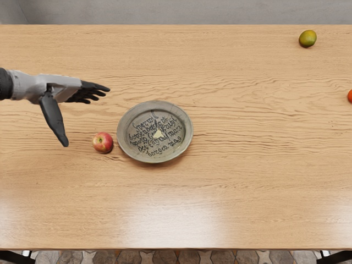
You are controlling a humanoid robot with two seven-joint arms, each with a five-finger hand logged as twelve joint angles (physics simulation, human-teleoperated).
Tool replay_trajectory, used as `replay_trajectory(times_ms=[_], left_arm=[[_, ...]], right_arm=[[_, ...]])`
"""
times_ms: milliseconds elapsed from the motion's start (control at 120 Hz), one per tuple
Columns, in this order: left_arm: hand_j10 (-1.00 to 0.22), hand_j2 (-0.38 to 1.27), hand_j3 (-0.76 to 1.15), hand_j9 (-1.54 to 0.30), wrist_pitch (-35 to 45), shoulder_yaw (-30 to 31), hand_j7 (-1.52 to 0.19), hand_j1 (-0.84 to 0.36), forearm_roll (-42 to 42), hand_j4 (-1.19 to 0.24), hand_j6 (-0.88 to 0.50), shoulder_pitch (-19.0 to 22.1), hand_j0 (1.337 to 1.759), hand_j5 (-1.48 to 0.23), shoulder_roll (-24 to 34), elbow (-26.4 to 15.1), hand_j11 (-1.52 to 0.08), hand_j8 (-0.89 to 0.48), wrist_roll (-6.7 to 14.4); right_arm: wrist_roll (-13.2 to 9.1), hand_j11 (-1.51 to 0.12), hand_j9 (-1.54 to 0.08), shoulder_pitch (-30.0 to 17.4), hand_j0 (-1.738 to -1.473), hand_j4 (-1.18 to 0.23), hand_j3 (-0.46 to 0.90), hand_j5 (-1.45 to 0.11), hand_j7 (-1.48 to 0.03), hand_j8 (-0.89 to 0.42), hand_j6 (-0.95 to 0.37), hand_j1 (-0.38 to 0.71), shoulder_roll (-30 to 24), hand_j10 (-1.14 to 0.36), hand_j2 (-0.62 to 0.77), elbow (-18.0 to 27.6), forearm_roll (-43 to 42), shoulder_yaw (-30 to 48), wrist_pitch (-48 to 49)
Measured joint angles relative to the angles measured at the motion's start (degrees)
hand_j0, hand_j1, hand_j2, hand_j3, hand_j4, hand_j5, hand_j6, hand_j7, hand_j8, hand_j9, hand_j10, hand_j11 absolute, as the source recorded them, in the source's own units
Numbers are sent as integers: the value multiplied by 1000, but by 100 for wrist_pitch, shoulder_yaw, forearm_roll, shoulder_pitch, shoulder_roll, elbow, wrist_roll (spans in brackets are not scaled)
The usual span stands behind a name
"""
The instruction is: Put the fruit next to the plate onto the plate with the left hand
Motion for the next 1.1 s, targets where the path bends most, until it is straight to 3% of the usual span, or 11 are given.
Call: replay_trajectory(times_ms=[83,125,167,217,258,317,383,600,733,1100], left_arm=[[-24,5,0,-27,-1,-4,-27,326,22,-24,-25,-1,1658,-27,14,-35,-26,-25,33],[-24,5,0,-27,-1,-22,-27,326,19,-24,-25,-9,1658,-27,-29,-52,-26,-25,190],[-24,5,0,-27,-1,-44,-27,326,18,-24,-25,-56,1658,-27,-42,-132,-26,-25,566],[-24,5,0,-27,-1,-101,-27,326,26,-24,-25,-66,1658,-27,-69,-273,-26,-25,1175],[-24,5,0,-27,-1,-134,-27,326,62,-25,-26,-96,1658,-27,-68,-462,-26,-25,1524],[-24,5,0,-27,8,-158,-27,326,413,-25,-26,-96,1658,-27,-179,-779,-26,-25,1828],[-24,5,0,-27,211,-173,-27,325,748,-25,-26,-89,1658,-28,-350,-1036,-27,-26,2020],[-32,7,0,-38,1997,56,-38,315,1425,-33,-34,-25,1658,-38,-889,-1299,-38,-34,2206],[-36,8,0,-42,2826,211,-43,311,1910,-37,-38,498,1658,-43,-916,-1337,-42,-37,2226],[-42,10,0,-49,3268,792,-49,306,3068,-42,-44,596,1658,-50,-1014,-1497,-49,-44,2233]], right_arm=[[0,0,0,1,-1658,0,0,0,0,0,0,-349,0,0,0,0,-2,-11,1],[0,0,0,4,-1658,0,0,0,0,0,0,-349,0,0,0,0,-1,-10,1],[0,0,0,5,-1658,0,0,0,0,0,0,-349,0,0,0,0,-1,-10,0],[0,0,0,7,-1658,0,0,0,0,0,0,-349,0,0,0,0,-1,-6,3],[0,0,0,7,-1658,0,0,0,0,0,0,-349,0,0,0,0,0,-4,5],[0,0,0,8,-1658,0,0,0,0,0,0,-349,0,0,0,0,0,-2,6],[0,0,0,8,-1658,0,0,0,0,0,0,-349,0,0,0,0,0,-1,5],[0,0,0,4,-1658,0,0,0,0,0,0,-349,0,0,0,0,0,0,2],[0,0,0,1,-1658,0,0,0,0,0,0,-349,0,0,0,0,0,-2,1],[0,0,0,-8,-1658,0,0,0,0,0,0,-349,0,0,0,0,0,-8,0]])
